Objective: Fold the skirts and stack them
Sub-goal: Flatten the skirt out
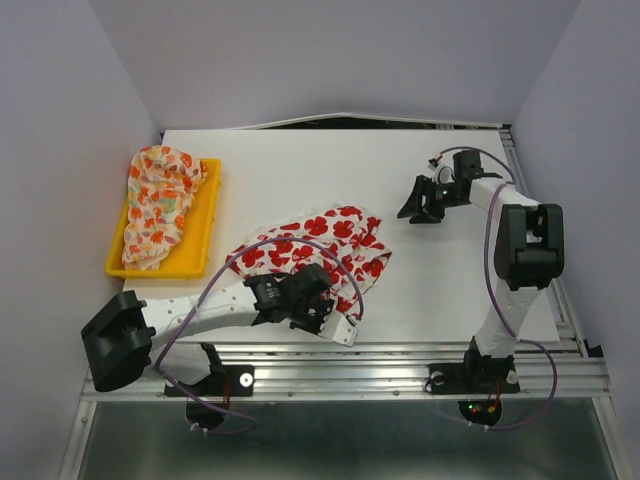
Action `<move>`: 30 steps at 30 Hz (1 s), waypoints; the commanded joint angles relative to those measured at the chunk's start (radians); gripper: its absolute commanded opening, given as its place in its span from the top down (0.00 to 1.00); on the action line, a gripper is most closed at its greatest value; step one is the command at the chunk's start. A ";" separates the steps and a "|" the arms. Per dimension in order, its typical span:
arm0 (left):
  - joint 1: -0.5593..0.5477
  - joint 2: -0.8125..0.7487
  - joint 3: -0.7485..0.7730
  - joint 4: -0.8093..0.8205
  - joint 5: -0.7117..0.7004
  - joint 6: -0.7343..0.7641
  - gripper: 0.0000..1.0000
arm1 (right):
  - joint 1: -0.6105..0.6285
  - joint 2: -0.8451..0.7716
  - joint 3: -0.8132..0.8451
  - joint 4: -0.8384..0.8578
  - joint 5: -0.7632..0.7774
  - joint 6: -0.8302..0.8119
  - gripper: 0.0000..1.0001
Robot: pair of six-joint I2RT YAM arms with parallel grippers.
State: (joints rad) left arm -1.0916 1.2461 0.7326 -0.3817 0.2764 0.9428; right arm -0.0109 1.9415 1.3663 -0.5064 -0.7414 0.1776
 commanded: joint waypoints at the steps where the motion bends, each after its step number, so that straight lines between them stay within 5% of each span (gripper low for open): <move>1: 0.001 0.001 0.005 0.012 0.018 0.022 1.00 | 0.061 0.071 0.016 -0.110 -0.052 -0.041 0.38; 13: 0.009 -0.031 -0.002 0.000 0.003 0.016 1.00 | 0.192 0.142 -0.093 -0.150 0.022 -0.104 0.46; 14: 0.010 -0.033 -0.007 0.000 0.003 0.014 1.00 | 0.192 0.149 -0.099 -0.150 0.025 -0.107 0.51; 17: 0.021 -0.048 0.007 0.001 -0.006 -0.005 1.00 | 0.192 0.152 -0.098 -0.159 0.065 -0.122 0.97; 18: 0.044 -0.056 0.017 -0.008 -0.005 -0.010 1.00 | 0.192 0.131 -0.087 -0.165 0.107 -0.128 0.99; 24: 0.260 -0.291 0.099 0.019 0.001 -0.004 1.00 | -0.071 -0.044 0.009 -0.210 0.038 -0.096 0.99; 30: 0.323 -0.405 0.085 0.095 -0.022 0.086 1.00 | -0.179 -0.130 0.083 -0.253 -0.059 -0.072 0.99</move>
State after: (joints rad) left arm -0.7876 0.8944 0.7998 -0.2749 0.2779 0.9634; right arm -0.1440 1.9057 1.3689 -0.7734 -0.8272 0.1230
